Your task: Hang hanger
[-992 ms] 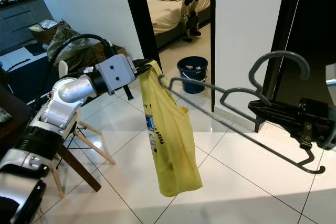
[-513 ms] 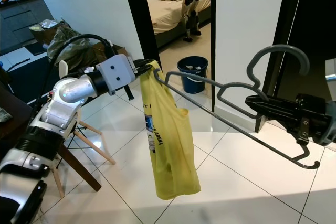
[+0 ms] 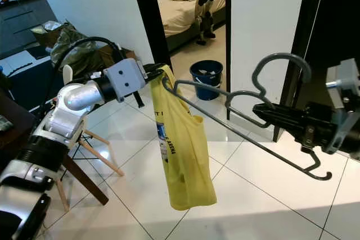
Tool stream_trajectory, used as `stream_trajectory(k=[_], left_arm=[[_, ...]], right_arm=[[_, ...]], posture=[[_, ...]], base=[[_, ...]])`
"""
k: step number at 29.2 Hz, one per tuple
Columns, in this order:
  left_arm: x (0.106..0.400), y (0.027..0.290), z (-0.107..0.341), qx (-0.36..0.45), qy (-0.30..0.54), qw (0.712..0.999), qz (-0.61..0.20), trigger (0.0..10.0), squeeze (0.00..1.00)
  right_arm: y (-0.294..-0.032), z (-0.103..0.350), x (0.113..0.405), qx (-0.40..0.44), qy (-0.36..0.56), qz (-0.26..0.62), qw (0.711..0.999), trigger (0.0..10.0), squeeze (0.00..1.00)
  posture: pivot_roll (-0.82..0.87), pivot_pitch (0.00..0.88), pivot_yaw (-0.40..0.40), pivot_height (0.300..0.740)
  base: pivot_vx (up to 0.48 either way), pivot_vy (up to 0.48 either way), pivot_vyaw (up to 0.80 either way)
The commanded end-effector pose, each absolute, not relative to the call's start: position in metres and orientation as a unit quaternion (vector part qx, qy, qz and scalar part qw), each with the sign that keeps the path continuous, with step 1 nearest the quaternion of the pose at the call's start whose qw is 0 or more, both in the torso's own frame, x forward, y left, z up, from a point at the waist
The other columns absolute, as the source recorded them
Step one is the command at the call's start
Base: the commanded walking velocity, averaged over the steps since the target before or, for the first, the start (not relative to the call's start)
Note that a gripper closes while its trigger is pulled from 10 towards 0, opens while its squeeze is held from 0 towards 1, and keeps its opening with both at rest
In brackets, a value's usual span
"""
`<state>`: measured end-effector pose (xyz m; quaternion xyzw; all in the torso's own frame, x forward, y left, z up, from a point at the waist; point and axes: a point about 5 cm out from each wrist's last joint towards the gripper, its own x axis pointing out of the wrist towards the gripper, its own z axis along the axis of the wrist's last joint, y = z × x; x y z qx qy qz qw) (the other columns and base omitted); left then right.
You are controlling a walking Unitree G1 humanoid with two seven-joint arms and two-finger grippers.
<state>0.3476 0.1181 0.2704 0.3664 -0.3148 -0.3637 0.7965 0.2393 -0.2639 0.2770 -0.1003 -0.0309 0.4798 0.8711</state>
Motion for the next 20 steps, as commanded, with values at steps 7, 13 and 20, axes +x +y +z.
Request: stream_trajectory(k=[7, 13, 20], left_arm=[[0.345, 0.12, 0.272, 0.363, -0.316, 0.797, -0.365, 10.0, 0.0], [0.345, 0.12, 0.272, 0.363, -0.316, 0.796, -0.366, 10.0, 0.0], [0.345, 0.12, 0.272, 0.364, -0.315, 0.795, -0.369, 10.0, 0.0]], right_arm=[[-0.259, 0.276, 0.242, -0.111, -0.035, 0.479, 0.87, 10.0, 0.0], [-0.265, 0.278, 0.243, -0.117, -0.037, 0.465, 0.877, 10.0, 0.0], [-0.274, 0.284, 0.241, -0.128, -0.039, 0.447, 0.884, 10.0, 0.0]], posture=[[-0.08, 0.0, 0.149, 0.74], [-0.08, 0.0, 0.149, 0.74], [-0.08, 0.0, 0.152, 0.74]], base=[[0.0, 0.0, 0.0], [0.0, 0.0, 0.0], [0.0, 0.0, 0.0]])
